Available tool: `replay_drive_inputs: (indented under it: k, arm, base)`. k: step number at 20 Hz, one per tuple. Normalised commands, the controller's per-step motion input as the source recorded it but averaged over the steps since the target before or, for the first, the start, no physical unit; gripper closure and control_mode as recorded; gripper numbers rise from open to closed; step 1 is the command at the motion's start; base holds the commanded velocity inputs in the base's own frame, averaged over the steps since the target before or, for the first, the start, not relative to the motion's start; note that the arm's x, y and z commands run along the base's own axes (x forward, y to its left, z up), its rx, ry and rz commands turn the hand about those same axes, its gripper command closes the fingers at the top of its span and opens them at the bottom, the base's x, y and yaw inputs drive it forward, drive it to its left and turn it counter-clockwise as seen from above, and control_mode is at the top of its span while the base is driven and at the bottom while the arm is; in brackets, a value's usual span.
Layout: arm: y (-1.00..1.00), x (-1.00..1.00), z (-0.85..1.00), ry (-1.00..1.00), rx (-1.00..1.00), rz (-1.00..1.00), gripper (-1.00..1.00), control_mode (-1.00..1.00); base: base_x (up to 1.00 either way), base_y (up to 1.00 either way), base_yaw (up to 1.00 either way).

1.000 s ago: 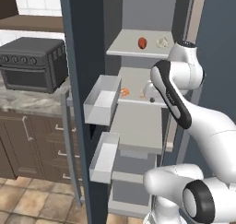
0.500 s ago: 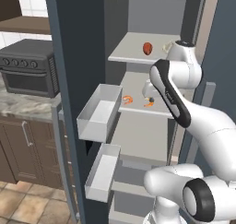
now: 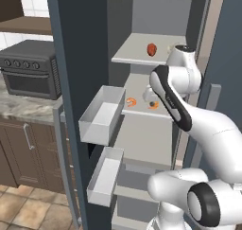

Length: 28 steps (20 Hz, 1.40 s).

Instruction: Take the shrimps from the second highest rack and move them to the highest rack where the sweet potato and garlic are located, to maximize freezer space. Close the freezer door after rearranging.

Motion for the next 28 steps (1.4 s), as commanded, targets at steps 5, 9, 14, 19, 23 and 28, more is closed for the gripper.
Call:
replay_drive_inputs:
  k: [5,9,14,19,23,28]
  arm:
    - [0.11,0.34,-0.58,-0.25,-0.04,-0.01,-1.0,-1.0]
    - [0.0,0.75,-0.3,-0.01,0.01,-0.08,-1.0,-1.0]
    - [0.0,0.89,-0.03,0.0,0.09,-0.08,-1.0,-1.0]
    - [0.02,0.69,0.0,0.0,0.04,-0.06,-1.0,-1.0]
    - [0.14,0.46,0.0,0.0,0.0,-0.06,-1.0,-1.0]
    - [0.19,0.31,-0.2,0.0,-0.01,-0.03,-1.0,-1.0]
  base:
    - [0.0,0.0,0.0]
    - [0.0,0.0,0.0]
    - [0.0,0.0,0.0]
    - [0.0,0.0,0.0]
    - [0.0,0.0,0.0]
    - [0.0,0.0,0.0]
